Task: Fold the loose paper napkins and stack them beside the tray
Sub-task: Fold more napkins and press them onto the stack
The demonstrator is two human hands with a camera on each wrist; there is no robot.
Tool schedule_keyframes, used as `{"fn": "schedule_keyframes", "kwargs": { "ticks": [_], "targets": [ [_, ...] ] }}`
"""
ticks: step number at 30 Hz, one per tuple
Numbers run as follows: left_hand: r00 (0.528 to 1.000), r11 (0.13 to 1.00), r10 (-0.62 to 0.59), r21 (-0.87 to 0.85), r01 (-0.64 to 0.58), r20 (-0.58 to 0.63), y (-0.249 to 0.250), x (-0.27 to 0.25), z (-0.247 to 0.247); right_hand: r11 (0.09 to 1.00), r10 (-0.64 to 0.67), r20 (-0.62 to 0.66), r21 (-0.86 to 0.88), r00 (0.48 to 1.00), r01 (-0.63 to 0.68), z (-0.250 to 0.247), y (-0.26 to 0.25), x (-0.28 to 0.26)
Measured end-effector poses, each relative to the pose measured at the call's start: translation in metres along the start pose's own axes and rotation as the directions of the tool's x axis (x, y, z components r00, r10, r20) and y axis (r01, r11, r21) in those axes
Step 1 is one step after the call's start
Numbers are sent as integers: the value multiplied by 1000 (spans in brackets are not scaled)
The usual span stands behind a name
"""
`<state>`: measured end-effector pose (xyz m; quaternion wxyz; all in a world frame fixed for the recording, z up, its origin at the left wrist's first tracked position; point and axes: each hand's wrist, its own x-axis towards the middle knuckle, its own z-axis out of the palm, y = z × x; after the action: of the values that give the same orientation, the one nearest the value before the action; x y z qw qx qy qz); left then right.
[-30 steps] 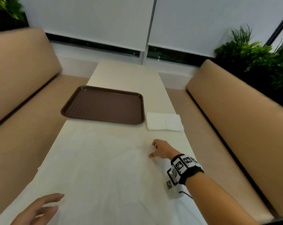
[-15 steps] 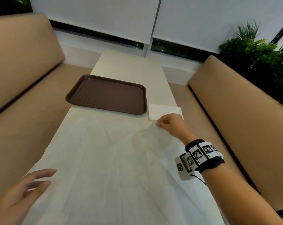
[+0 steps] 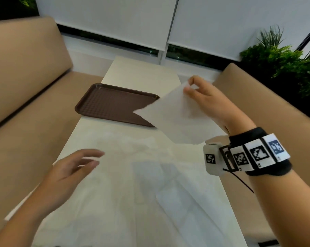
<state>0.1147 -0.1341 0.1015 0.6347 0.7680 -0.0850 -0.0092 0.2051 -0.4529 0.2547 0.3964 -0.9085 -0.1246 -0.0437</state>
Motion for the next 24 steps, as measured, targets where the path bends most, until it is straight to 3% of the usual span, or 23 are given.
{"fn": "schedule_keyframes", "kwargs": {
  "ticks": [4,8,10,12,14,16,19,21,24],
  "targets": [
    [987,988,78,-146,-57,138,41,38,58,964,-27,-78,262,997,47,-8,-29,-1],
    [991,987,117,-121,-109,59,64,67,90,908,-20,-122,412,992,69,-6,-36,6],
    [997,962,69,-265,-60,25,72,74,95,888,7,-150,456,989,63,-3,-39,8],
    [997,849,-21,-525,60,79,75,79,99,870,48,-163,492,985,39,1,-39,9],
    [981,713,-77,-679,177,176,73,83,104,856,111,-159,518,981,-12,8,-36,9],
    [964,649,-80,-720,244,254,76,84,108,872,168,-165,485,972,-68,18,-31,8],
    [959,636,-84,-726,261,271,84,85,108,896,208,-110,419,972,-144,28,-23,3],
    [962,666,-113,-699,259,248,88,87,107,934,212,-93,312,973,-173,30,-17,0],
    [965,761,-125,-601,243,232,89,89,105,989,141,-171,73,975,-131,24,-14,-5]
  ]
}}
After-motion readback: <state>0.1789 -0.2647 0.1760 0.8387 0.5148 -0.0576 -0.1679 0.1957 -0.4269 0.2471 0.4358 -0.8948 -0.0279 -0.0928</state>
